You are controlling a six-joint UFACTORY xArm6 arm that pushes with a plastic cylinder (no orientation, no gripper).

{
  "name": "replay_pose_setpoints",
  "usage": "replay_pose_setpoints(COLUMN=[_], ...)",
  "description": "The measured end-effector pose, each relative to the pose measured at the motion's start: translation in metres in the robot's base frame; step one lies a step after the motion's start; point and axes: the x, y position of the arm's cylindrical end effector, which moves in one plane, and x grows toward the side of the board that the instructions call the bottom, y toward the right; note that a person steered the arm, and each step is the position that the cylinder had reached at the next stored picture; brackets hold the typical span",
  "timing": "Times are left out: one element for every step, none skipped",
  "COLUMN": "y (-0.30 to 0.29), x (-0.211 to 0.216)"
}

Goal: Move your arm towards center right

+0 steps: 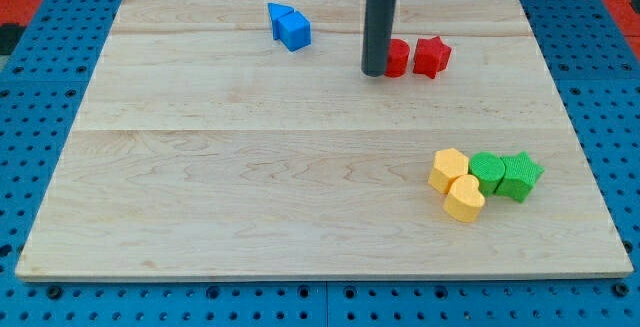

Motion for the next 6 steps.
replay_pose_setpoints(y=[0.022,-0.001,0.025,0.037,0.081,0.188], x=[0.000,0.024,0.039,0.051,0.060,0.063])
